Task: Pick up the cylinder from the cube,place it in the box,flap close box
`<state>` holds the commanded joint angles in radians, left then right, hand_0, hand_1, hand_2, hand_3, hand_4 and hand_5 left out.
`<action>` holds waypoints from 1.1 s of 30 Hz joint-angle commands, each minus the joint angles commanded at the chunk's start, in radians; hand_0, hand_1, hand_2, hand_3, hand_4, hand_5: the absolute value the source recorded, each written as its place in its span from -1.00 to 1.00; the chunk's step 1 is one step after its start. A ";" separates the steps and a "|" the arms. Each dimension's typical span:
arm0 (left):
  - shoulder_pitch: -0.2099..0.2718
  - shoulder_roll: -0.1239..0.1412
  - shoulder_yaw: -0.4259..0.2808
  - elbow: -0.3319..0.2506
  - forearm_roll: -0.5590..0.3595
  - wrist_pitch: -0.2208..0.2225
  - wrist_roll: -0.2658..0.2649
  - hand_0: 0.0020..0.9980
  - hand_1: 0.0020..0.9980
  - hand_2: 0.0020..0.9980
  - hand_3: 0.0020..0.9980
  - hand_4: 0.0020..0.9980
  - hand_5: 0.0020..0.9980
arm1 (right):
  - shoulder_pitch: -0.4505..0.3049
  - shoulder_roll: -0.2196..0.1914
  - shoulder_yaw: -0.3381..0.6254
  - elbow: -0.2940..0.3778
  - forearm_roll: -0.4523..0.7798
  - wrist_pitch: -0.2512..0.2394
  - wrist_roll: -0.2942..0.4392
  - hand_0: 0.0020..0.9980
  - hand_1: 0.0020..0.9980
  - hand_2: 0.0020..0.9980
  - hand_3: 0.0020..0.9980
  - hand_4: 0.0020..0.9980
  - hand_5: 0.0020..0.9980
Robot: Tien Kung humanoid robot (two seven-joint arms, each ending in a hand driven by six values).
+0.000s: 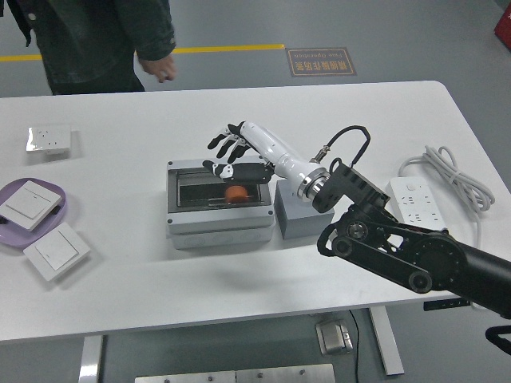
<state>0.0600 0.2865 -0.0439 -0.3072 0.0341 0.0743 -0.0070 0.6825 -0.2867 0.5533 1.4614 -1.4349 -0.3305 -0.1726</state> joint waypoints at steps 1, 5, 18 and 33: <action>0.001 -0.001 -0.003 0.000 0.002 0.000 0.000 0.23 0.25 0.20 0.25 0.40 -0.50 | -0.017 -0.006 0.022 0.013 -0.008 -0.003 0.002 0.13 -0.02 0.10 0.22 0.48 -0.12; 0.007 -0.004 -0.009 0.001 0.002 0.001 -0.002 0.23 0.25 0.20 0.25 0.40 -0.50 | -0.084 -0.031 0.111 0.055 -0.031 -0.021 0.017 0.13 -0.02 0.10 0.22 0.48 -0.12; -0.009 0.003 -0.020 0.000 0.017 0.003 -0.004 0.23 0.25 0.19 0.25 0.40 -0.51 | -0.181 -0.077 0.324 0.066 -0.023 -0.059 0.069 0.13 -0.01 0.07 0.19 0.50 -0.08; -0.020 0.020 -0.004 0.002 0.008 0.002 -0.003 0.23 0.25 0.19 0.25 0.40 -0.51 | -0.321 -0.095 0.426 0.049 0.014 -0.144 0.112 0.10 0.01 0.08 0.20 0.51 -0.07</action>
<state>0.0400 0.3069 -0.0482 -0.3047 0.0422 0.0760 -0.0098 0.3612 -0.3821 0.9789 1.5104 -1.4209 -0.4744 -0.0610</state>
